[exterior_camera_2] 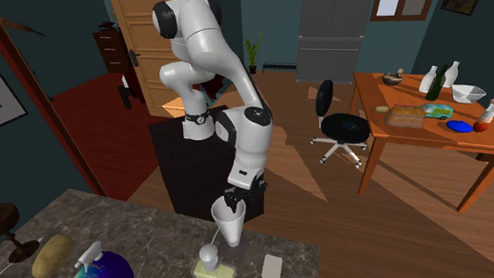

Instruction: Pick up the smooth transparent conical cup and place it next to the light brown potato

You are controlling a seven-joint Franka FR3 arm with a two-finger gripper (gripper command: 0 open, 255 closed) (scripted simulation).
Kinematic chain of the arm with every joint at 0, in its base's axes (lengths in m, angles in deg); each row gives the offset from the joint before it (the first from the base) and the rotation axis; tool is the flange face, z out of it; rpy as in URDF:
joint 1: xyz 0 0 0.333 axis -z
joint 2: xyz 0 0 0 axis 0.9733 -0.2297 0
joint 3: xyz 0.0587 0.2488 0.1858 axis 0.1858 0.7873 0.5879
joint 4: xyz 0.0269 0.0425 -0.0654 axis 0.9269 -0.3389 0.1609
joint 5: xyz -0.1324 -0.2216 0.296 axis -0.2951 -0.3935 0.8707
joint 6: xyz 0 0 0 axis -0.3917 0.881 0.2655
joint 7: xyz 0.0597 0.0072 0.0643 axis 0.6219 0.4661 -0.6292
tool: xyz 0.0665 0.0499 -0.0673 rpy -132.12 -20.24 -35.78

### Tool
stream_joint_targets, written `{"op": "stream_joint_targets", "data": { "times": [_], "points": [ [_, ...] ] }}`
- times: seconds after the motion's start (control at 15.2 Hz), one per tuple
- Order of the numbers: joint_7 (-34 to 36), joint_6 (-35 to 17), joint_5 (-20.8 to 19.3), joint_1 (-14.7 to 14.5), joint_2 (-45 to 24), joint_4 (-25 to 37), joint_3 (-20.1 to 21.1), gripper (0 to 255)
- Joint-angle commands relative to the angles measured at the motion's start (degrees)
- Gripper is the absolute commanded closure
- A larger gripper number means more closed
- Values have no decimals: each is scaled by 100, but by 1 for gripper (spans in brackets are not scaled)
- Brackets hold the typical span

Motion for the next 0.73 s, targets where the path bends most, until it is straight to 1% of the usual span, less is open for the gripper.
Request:
{"op": "stream_joint_targets", "data": {
  "times": [0.0,0.53,0.66],
  "points": [
    [0,0,0,0,0,0,0,255],
    [0,-1,0,0,0,0,0,255],
    [-36,109,31,11,118,-7,18,255]
  ]
}}
